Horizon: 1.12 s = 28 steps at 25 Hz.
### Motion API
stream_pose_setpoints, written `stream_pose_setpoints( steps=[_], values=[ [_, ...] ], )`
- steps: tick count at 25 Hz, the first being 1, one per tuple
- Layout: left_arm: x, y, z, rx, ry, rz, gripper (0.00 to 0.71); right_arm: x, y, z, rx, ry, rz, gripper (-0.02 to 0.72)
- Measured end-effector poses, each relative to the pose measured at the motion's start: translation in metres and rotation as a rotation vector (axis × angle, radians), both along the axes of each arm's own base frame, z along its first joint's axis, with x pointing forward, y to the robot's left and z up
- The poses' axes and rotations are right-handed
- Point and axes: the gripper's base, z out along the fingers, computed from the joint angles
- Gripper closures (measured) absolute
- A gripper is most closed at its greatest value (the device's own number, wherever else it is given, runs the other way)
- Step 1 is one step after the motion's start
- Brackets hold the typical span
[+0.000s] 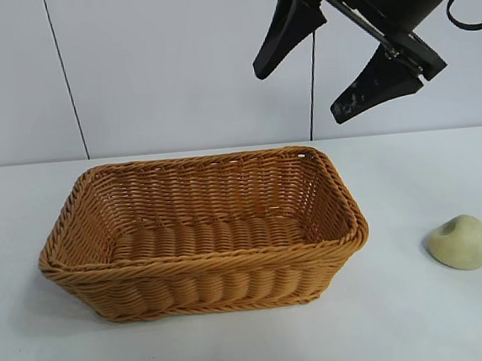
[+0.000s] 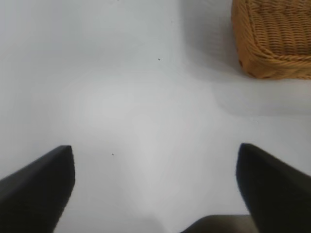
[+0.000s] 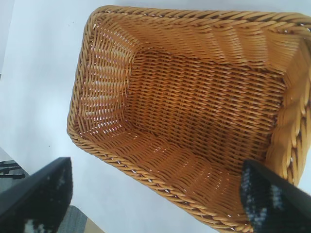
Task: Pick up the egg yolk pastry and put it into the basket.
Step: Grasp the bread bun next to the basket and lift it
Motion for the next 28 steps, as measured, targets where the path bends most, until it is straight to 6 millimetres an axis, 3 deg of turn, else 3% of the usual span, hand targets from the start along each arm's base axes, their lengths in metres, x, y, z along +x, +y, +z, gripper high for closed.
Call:
stream_pose_setpoints(
  steps=[9,17,20,26,28],
  values=[
    [-0.009,0.0,0.0,0.002,-0.06,0.0,0.015,0.001,-0.008,-0.002,-0.117,-0.024,0.024,0.062],
    [-0.009,0.0,0.0,0.002,-0.06,0.0,0.015,0.013,-0.055,0.013,-0.471,-0.022,-0.059,0.062],
    [-0.009,0.0,0.0,0.002,-0.06,0.0,0.015,0.013,-0.075,0.011,-0.508,0.027,-0.099,0.062],
    [-0.009,0.0,0.0,0.002,-0.06,0.0,0.015,0.015,-0.094,0.01,-0.515,0.048,-0.151,0.062],
    [-0.009,0.0,0.0,0.002,-0.06,0.0,0.015,0.019,-0.098,0.0,-0.522,0.091,-0.15,0.062]
  ],
)
